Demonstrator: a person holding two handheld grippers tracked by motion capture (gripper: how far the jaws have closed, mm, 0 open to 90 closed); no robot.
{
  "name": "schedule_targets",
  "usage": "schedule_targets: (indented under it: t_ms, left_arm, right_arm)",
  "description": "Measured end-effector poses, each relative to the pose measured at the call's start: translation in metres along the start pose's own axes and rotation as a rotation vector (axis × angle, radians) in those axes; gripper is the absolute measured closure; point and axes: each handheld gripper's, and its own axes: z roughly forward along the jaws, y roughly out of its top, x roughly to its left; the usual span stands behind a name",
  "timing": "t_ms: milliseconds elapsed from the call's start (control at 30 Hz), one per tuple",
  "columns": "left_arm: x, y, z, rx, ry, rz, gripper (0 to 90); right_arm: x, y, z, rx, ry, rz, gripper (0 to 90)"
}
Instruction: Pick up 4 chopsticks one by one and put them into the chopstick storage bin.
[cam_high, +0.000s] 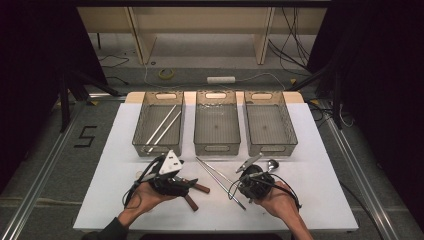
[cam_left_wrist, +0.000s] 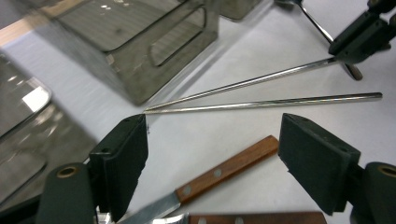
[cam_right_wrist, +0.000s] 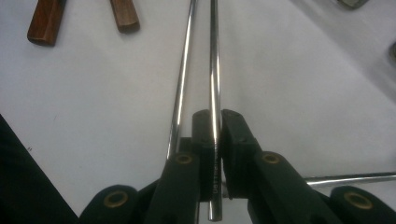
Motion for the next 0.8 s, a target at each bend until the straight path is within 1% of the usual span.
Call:
schedule_targets:
  t_ms: [67,133,167,233,333,367,400,433,533,600,700,733,800]
  left_arm:
    - [-0.002,0.005,0.011,0.018,-0.005,0.047,24.7]
    - [-0.003,0.010,0.020,0.026,-0.022,0.069,25.9]
    - [-0.003,0.012,0.024,0.033,-0.023,0.084,26.0]
    - [-0.005,0.016,0.033,0.040,-0.039,0.114,27.2]
    - [-0.008,0.022,0.046,0.068,-0.047,0.162,29.1]
    - [-0.009,0.023,0.050,0.072,-0.054,0.171,29.7]
    - [-0.011,0.025,0.054,0.071,-0.062,0.177,30.2]
    - [-0.012,0.026,0.058,0.075,-0.066,0.192,30.7]
    - [-0.015,0.029,0.067,0.083,-0.089,0.223,31.7]
    - [-0.017,0.029,0.072,0.090,-0.093,0.246,32.9]
    - [-0.019,0.029,0.079,0.099,-0.106,0.254,34.2]
    - [-0.019,0.029,0.081,0.103,-0.112,0.263,34.9]
    - [-0.020,0.029,0.083,0.101,-0.121,0.273,35.7]
  right_arm:
    - [0.000,0.001,-0.002,0.001,0.000,-0.004,84.9]
    - [-0.001,0.002,-0.004,-0.002,-0.001,-0.005,84.9]
    - [-0.002,0.003,-0.006,0.000,-0.001,-0.009,84.9]
    - [-0.003,0.003,-0.007,-0.007,-0.001,-0.008,84.9]
    - [-0.004,0.004,-0.010,-0.010,-0.002,-0.008,84.9]
    - [-0.004,0.004,-0.011,-0.010,-0.002,-0.006,84.9]
    - [-0.005,0.004,-0.012,-0.008,-0.006,-0.015,84.9]
    - [-0.004,0.005,-0.012,-0.011,-0.004,-0.012,84.9]
    - [-0.005,0.006,-0.014,-0.013,-0.008,-0.014,85.0]
    - [-0.004,0.006,-0.015,-0.013,-0.008,-0.017,85.0]
    - [-0.004,0.007,-0.017,-0.015,-0.010,-0.020,85.0]
    - [-0.003,0.008,-0.018,-0.013,-0.013,-0.018,85.0]
    - [-0.004,0.008,-0.019,-0.011,-0.015,-0.033,85.0]
